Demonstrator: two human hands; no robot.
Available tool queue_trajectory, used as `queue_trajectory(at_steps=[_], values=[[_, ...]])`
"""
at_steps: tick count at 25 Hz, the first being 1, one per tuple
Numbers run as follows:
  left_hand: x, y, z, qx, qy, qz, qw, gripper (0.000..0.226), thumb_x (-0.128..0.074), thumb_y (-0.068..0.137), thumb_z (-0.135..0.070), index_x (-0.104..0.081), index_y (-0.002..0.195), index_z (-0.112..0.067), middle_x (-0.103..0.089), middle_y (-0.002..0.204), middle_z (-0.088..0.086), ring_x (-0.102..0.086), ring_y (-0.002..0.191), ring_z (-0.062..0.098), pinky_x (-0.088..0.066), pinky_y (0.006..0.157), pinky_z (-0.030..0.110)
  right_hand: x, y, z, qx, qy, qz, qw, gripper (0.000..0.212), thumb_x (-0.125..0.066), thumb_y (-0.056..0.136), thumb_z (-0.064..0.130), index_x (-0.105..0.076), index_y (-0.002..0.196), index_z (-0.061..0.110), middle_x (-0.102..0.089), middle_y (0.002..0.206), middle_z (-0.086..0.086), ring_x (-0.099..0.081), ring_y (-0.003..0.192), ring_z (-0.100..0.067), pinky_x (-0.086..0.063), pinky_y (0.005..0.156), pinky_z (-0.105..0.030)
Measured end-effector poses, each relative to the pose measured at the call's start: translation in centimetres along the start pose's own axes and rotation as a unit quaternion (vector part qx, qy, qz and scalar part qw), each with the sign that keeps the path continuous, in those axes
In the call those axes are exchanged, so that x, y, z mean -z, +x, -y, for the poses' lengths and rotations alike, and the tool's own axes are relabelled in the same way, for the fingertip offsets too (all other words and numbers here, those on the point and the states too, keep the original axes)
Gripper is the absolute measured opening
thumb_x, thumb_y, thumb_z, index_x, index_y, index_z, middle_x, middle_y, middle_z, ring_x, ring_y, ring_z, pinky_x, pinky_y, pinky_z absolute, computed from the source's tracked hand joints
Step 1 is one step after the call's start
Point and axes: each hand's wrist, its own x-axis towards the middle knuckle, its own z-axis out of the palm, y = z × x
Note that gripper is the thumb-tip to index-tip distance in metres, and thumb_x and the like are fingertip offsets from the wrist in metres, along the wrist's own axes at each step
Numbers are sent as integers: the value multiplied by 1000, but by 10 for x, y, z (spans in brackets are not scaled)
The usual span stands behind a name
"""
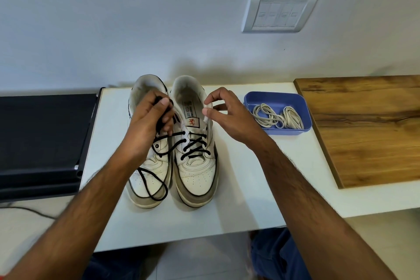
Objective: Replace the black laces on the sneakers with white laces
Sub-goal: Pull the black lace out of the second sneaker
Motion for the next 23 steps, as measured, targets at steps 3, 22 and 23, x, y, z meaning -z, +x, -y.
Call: queue_trajectory(at_steps=[3, 22, 23], values=[[7, -6, -18, 19, 55, 1, 998, 33, -50, 106, -26, -53, 85, -1, -44, 52, -6, -33, 41, 12, -34, 48, 30, 0, -1, 1, 3, -9, -1, 1000, 11, -65, 98, 21, -56, 103, 25, -52, 125, 3, -58, 105, -1, -41, 71, 0], [6, 3, 11, -169, 551, -28, 817, 16, -66, 93, -44, -64, 99, -29, -65, 77, -9, -60, 92, 22, -47, 79, 47, -29, -13, -1, 159, -360, 9, 919, 4, -74, 83, 39, -72, 83, 35, -40, 148, 12, -20, 141, -20, -11, 109, -43], [7, 3, 10, -159, 541, -25, 826, 15, -68, 92, -44, -64, 98, -31, -64, 77, -11, -60, 92, 21, -48, 81, 47, -29, -13, 0, 158, -359, 6, 920, 4, -74, 82, 38, -72, 82, 35, -41, 145, 12, -22, 139, -20, -11, 108, -43]])
